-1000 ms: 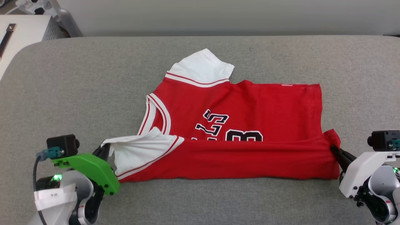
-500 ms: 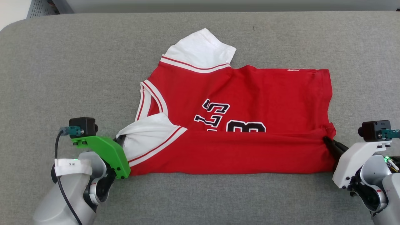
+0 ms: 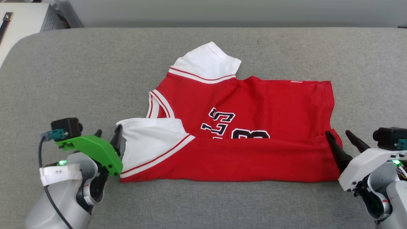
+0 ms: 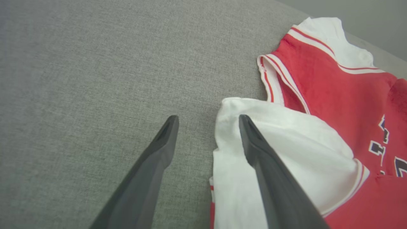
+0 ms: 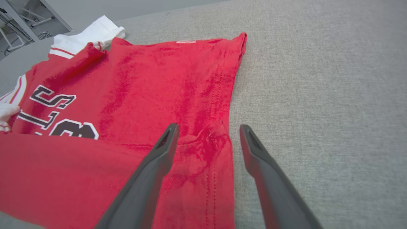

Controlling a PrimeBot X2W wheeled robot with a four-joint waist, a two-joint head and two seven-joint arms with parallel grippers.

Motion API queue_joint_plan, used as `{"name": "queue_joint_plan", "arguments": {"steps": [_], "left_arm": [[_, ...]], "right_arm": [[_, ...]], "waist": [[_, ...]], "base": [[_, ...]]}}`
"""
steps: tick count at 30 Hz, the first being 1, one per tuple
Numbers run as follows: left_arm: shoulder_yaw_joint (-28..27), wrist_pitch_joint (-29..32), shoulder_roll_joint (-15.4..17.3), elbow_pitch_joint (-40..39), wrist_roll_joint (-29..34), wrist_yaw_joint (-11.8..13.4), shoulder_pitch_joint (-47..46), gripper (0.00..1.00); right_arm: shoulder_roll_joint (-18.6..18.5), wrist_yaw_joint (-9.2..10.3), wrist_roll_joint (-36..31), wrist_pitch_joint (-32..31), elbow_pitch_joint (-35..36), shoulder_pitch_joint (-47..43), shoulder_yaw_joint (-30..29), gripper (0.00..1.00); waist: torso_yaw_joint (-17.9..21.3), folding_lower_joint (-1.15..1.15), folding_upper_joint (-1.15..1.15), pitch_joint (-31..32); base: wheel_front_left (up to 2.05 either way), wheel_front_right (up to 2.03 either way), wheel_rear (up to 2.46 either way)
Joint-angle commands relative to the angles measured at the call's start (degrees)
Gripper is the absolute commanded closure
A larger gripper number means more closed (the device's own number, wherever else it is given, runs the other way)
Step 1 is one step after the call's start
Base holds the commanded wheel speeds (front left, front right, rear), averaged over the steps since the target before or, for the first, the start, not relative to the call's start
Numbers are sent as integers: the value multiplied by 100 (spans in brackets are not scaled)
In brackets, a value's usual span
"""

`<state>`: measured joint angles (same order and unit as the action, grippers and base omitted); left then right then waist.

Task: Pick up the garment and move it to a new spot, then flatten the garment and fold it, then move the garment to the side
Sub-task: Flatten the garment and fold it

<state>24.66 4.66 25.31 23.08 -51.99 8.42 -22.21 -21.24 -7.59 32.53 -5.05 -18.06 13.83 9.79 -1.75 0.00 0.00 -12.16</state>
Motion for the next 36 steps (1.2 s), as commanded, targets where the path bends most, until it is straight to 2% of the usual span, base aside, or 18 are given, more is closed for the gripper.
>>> {"name": "queue_joint_plan", "arguments": {"steps": [1, 7, 10, 13, 15, 16, 21, 26, 30, 36], "left_arm": [[-77, -139, 66, -101, 36, 83, 107, 0], [-289, -513, 287, -724, 207, 448, 367, 0], [-271, -353, 444, -1098, 224, 556, 535, 0], [-196, 65, 685, -1581, 198, 649, 684, 0], [-115, 583, 965, -2014, 136, 725, 788, 0], [59, 1286, 1264, -2470, 30, 749, 850, 0], [264, 2203, 1486, -2771, -246, 845, 897, 0], [367, 2570, 1430, -2676, -488, 806, 893, 0], [456, 2753, 1197, -2101, -744, 619, 789, 0], [576, 2715, 796, -1228, -921, 316, 656, 0]], "right_arm": [[72, 10, -118, 142, 54, -88, -76, 0], [352, 10, -546, 457, 317, -306, -546, 0], [505, 10, -715, 474, 548, -441, -755, 0], [652, 10, -848, 412, 822, -610, -932, 0], [761, 10, -952, 325, 1062, -741, -1027, 0], [855, 10, -1041, 236, 1277, -845, -1129, 0], [945, 10, -1125, 116, 1464, -907, -1202, 0], [994, 10, -1174, 45, 1586, -930, -1255, 0], [1002, 10, -1185, -2, 1719, -887, -1275, 0], [966, 10, -1154, -25, 1755, -817, -1285, 0]], "waist": [[-4, 0, 0, 127], [1, 0, 0, 291], [9, 0, 0, 365], [15, 0, 0, 422], [46, 0, 0, 451], [85, 0, 0, 453], [150, 0, 0, 417], [207, 0, 0, 322], [277, 0, 0, 126], [353, 0, 0, -77]], "base": [[0, 0, 0], [0, 0, 0], [0, 0, 0], [0, 0, 0], [0, 0, 0], [0, 0, 0], [0, 0, 0], [0, 0, 0], [0, 0, 0], [0, 0, 0]]}}
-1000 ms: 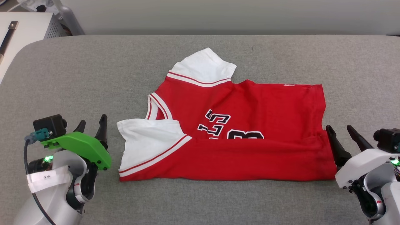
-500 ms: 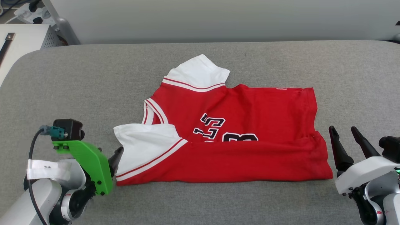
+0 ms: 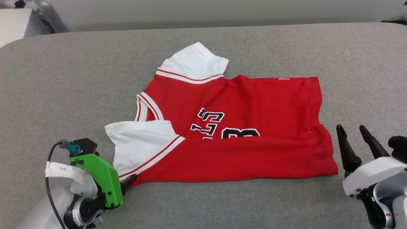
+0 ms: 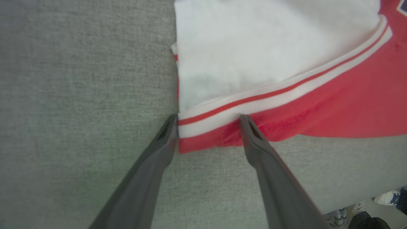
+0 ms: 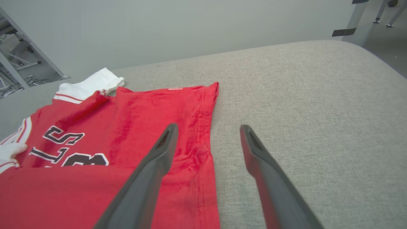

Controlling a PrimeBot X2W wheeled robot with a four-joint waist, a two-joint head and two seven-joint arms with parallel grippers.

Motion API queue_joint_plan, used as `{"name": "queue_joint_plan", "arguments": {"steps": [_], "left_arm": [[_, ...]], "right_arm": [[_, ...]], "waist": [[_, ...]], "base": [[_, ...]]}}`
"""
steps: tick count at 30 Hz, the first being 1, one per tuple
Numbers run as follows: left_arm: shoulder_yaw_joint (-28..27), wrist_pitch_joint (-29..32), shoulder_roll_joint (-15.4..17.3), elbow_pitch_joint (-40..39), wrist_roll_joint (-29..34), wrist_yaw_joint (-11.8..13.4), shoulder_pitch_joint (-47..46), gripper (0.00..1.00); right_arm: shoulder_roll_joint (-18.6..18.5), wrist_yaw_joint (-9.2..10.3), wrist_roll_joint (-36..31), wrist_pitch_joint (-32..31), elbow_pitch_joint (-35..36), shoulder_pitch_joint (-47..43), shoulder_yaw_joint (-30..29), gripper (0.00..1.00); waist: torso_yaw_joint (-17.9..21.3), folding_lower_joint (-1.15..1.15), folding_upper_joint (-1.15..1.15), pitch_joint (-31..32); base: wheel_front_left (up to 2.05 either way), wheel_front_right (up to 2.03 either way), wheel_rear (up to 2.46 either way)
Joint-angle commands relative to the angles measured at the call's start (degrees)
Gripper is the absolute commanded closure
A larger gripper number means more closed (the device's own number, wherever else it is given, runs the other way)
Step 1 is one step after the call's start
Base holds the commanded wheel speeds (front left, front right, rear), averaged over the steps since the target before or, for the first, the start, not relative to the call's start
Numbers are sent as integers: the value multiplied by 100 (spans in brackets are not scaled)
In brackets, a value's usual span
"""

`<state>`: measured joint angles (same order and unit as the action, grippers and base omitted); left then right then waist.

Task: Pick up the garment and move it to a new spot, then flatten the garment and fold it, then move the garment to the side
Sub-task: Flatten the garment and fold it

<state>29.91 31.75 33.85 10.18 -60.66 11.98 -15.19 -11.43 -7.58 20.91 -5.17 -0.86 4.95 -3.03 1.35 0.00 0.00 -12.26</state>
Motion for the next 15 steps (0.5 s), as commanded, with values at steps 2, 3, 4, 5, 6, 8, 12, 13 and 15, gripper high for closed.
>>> {"name": "queue_joint_plan", "arguments": {"steps": [2, 3, 4, 5, 6, 8, 12, 13, 15], "left_arm": [[214, 124, -216, 411, -75, -173, -108, 0], [263, 161, -261, 497, -78, -207, -124, 0], [327, 227, -315, 592, -86, -240, -142, 0], [372, 275, -356, 653, -94, -266, -156, 54], [404, 303, -410, 714, -115, -301, -171, 100], [447, 326, -479, 805, -128, -355, -204, 100], [450, 185, -514, 885, -48, -411, -296, 100], [437, 141, -503, 869, -26, -412, -312, 100], [404, 42, -448, 805, 38, -389, -333, 100]], "right_arm": [[-34, 9, 11, -33, 36, 87, -30, 0], [-42, 9, 14, -45, 32, 89, -43, 0], [-55, 9, 24, -52, 32, 94, -56, 0], [-65, 9, 31, -60, 29, 98, -70, 0], [-78, 9, 45, -73, 27, 103, -82, 0], [-111, 9, 85, -118, 30, 113, -96, 0], [-243, 9, 260, -371, 44, 119, -90, 0], [-287, 9, 309, -470, 43, 115, -87, 0], [-387, 9, 421, -713, 52, 108, -63, 0]], "waist": [[75, 0, 0, -119], [82, 0, 0, -128], [86, 0, 0, -137], [91, 0, 0, -141], [94, 0, 0, -145], [93, 0, 0, -150], [74, 0, 0, -118], [68, 0, 0, -107], [54, 0, 0, -79]], "base": [[0, 0, 0], [0, 0, 0], [0, 0, 0], [0, 0, 0], [0, 0, 0], [0, 0, 0], [0, 0, 0], [0, 0, 0], [0, 0, 0]]}}
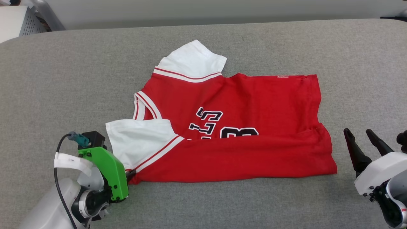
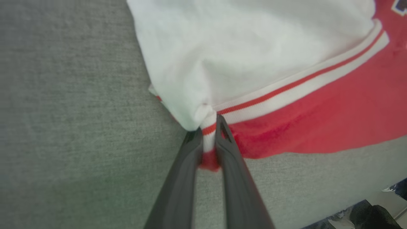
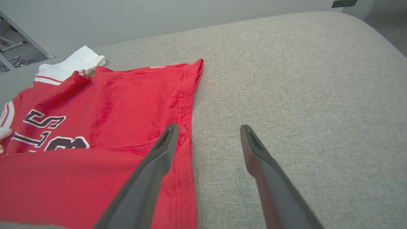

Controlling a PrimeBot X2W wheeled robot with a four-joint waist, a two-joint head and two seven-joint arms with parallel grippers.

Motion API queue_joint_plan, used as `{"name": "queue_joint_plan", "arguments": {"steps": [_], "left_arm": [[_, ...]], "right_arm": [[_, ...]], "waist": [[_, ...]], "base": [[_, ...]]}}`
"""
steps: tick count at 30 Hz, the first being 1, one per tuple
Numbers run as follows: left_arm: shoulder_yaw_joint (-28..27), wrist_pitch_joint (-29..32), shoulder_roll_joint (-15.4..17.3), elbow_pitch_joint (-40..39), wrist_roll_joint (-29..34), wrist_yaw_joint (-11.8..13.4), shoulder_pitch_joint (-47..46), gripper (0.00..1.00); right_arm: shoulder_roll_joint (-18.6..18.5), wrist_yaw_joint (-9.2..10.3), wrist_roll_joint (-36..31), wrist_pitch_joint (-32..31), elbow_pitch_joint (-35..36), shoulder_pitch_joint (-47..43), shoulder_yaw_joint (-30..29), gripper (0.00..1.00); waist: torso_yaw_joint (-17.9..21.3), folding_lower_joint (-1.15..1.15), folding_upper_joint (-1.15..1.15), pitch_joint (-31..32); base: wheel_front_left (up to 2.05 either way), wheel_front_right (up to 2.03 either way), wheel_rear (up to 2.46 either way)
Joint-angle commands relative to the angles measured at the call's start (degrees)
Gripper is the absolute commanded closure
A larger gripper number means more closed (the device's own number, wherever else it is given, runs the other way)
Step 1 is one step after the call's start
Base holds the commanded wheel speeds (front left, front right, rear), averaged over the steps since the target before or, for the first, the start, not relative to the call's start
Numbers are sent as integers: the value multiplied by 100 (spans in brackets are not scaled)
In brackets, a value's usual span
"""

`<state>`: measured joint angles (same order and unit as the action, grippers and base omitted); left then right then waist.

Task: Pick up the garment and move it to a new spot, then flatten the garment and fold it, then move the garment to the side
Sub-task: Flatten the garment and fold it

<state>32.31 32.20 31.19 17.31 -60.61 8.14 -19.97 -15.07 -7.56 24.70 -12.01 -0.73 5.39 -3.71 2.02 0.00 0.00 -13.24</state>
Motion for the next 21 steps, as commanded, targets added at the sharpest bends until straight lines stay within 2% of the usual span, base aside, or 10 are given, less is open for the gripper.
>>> {"name": "queue_joint_plan", "arguments": {"steps": [1, 7, 12, 15, 21], "left_arm": [[139, -70, -125, 8, 84, 26, 142, 100], [19, -273, 187, -571, 284, 249, 237, 100], [-75, -355, 394, -1152, 391, 475, 358, 100], [-113, -381, 469, -1406, 433, 557, 384, 100], [-135, -405, 509, -1770, 519, 697, 355, 100]], "right_arm": [[-112, 8, 114, -237, 42, 58, 12, 0], [-461, 8, 492, -1448, 17, 27, 53, 0], [-537, 8, 713, -2395, 28, 16, 256, 0], [-530, 8, 766, -2660, -22, 50, 441, 0], [-484, 8, 850, -2694, -385, 250, 824, 0]], "waist": [[-23, 0, 0, 44], [-95, 0, 0, 168], [-162, 0, 0, 198], [-205, 0, 0, 145], [-275, 0, 0, -53]], "base": [[0, 0, 0], [0, 0, 0], [0, 0, 0], [0, 0, 0], [0, 0, 0]]}}
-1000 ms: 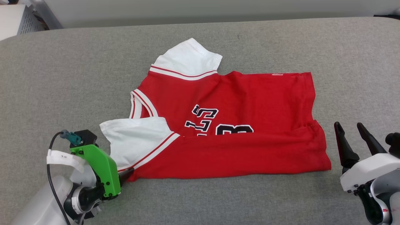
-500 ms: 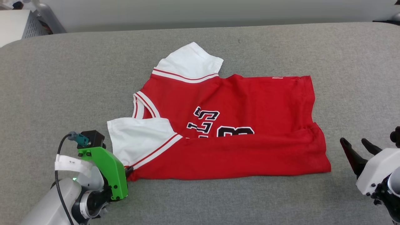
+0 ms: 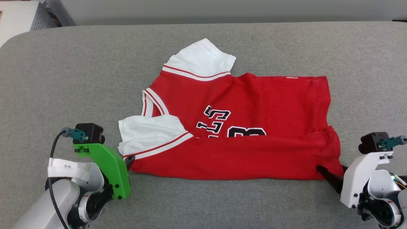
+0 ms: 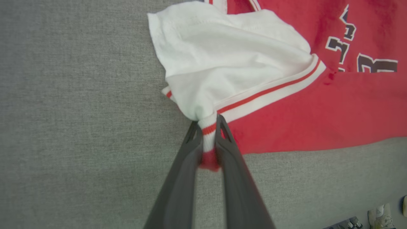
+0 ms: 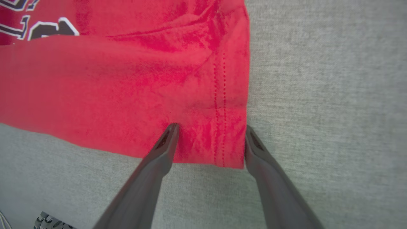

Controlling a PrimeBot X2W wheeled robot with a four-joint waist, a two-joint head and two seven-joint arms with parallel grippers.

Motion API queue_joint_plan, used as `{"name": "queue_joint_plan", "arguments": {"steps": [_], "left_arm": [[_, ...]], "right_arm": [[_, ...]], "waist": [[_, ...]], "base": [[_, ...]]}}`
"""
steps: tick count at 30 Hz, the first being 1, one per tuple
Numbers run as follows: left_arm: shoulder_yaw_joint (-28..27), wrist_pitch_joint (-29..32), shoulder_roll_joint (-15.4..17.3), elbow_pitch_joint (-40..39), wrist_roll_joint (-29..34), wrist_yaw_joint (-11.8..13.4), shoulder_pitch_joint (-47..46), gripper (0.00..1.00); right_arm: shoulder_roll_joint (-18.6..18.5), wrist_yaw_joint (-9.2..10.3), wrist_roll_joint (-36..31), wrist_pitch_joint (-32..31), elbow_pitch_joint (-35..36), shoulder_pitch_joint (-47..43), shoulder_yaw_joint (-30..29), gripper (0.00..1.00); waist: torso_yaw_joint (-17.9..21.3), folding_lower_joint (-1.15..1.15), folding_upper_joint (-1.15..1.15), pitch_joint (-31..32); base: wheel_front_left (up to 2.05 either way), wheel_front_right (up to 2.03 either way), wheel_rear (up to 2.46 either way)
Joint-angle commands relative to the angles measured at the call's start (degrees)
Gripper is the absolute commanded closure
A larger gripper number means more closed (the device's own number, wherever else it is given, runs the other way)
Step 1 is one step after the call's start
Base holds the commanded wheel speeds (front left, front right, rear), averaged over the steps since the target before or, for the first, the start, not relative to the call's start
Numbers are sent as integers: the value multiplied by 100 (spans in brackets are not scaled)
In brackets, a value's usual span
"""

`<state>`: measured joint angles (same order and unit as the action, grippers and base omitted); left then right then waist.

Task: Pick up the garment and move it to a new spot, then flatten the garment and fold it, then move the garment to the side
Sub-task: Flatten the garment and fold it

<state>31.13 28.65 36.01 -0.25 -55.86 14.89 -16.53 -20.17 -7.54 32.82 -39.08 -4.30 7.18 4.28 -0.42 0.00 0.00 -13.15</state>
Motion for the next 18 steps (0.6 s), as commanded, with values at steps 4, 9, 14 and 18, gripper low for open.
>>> {"name": "queue_joint_plan", "arguments": {"steps": [4, 9, 14, 18], "left_arm": [[-14, -92, 8, -83, 63, 47, 20, 100], [-41, -164, -4, -67, 44, 45, 61, 100], [-59, -225, -1, -60, 34, 45, 114, 100], [-62, -289, 55, -91, 62, 52, 212, 100]], "right_arm": [[18, 5, 186, -77, -421, 100, 272, 0], [-21, 5, 384, -255, -769, 113, 542, 100], [-106, 5, 438, -167, -831, 240, 646, 100], [-200, 5, 430, -51, -797, 298, 653, 100]], "waist": [[-66, 0, 0, -145], [-66, 0, 0, -178], [-52, 0, 0, -118], [-38, 0, 0, 53]], "base": [[0, 0, 0], [0, 0, 0], [0, 0, 0], [0, 0, 0]]}}
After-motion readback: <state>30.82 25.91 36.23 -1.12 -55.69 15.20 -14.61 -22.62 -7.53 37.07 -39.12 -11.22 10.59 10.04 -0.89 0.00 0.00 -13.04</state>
